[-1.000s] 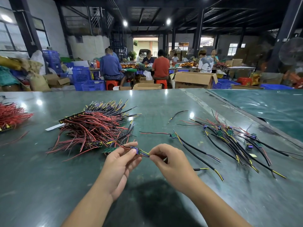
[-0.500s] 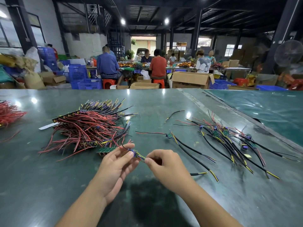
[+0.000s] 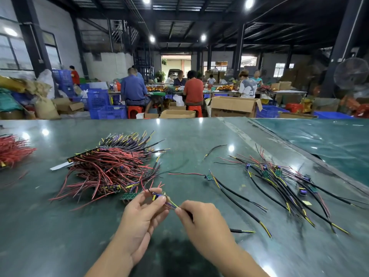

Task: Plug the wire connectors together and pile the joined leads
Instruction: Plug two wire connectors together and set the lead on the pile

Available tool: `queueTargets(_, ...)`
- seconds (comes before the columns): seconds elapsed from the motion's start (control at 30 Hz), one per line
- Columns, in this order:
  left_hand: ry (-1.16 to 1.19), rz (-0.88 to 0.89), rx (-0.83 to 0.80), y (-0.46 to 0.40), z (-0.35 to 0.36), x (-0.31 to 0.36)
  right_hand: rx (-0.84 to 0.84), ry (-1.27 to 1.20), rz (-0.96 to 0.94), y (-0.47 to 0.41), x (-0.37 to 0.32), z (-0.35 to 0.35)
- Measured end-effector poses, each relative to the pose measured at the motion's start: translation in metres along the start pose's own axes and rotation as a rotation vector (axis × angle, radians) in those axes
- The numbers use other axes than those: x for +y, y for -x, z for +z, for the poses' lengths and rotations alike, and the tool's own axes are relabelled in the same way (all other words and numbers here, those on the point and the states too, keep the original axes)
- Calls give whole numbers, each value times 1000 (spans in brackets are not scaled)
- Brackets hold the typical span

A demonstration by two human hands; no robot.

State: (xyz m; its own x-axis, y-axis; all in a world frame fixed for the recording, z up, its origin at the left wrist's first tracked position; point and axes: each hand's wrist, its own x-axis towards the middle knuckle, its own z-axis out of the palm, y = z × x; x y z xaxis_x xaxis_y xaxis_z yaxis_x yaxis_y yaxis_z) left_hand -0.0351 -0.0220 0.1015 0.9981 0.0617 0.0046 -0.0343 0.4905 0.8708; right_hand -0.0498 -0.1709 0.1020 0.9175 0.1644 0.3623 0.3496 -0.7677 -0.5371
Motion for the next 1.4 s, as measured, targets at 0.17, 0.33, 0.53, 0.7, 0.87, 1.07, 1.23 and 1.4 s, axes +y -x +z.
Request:
queueTargets(0.17, -32, 9, 68, -4, -3, 2, -24, 16, -21, 2, 0, -2)
queueTargets(0.33, 38, 90, 171, -11, -16, 14, -46, 48, 70, 2, 10, -12)
queueTargets(0.53, 65, 86, 220, -12, -15, 9, -58, 145, 148, 2, 11, -9)
queueTargets(0.7, 34, 61, 199, -13, -18, 13, -18, 91, 117, 3, 17, -16)
queueTargets(0.87, 27, 42, 292, -17, -23, 13, -15, 106, 78, 1, 14, -14)
queueTargets(1.07, 85, 168, 495, -24, -33, 19, 7, 109, 139, -2, 26, -16)
queueTargets(1.23, 146, 211, 521, -25, -35, 22, 52, 94, 172, -5, 36, -21)
queueTargets(1.4, 199, 233, 456, -24, -29, 22, 77, 94, 239, -9, 40, -30)
